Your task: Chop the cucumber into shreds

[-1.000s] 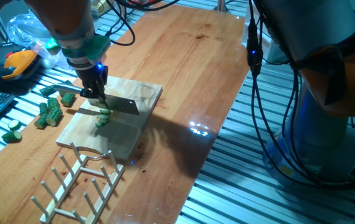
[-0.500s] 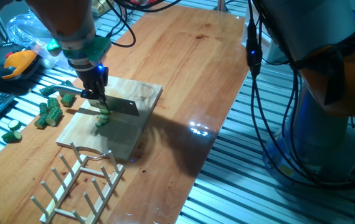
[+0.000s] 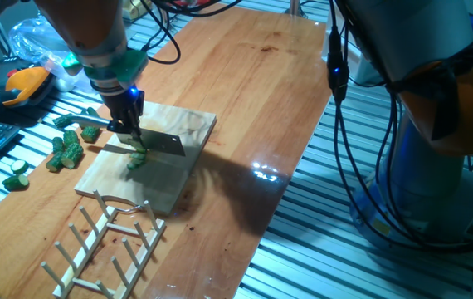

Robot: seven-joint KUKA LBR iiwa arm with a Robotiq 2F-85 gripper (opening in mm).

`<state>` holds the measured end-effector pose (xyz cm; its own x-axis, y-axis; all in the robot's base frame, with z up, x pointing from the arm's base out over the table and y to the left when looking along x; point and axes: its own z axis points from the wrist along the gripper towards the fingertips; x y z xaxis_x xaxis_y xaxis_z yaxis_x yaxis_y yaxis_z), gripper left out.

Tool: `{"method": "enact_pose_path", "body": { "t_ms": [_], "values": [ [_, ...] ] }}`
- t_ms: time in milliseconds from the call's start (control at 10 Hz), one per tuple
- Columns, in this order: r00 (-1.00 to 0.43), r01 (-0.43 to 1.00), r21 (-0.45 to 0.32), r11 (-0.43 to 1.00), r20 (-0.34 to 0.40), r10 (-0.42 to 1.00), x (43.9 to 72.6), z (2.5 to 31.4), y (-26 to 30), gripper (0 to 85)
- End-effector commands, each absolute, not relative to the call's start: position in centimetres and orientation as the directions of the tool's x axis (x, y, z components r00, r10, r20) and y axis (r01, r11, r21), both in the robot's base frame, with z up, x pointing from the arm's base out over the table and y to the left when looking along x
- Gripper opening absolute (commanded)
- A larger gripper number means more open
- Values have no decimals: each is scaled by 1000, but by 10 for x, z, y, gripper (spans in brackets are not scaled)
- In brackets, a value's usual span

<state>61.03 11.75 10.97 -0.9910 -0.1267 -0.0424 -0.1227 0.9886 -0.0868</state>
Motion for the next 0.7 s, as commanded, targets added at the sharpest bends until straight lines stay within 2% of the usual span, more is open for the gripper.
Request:
{"method": "enact_pose_path", "body": {
  "t_ms": [0, 600],
  "values": [
    [-991, -123, -87, 989, -42, -127, 610, 110, 118, 0],
    [-993, -107, -77, 991, -41, -111, 613, 106, 128, 0]
  ]
}}
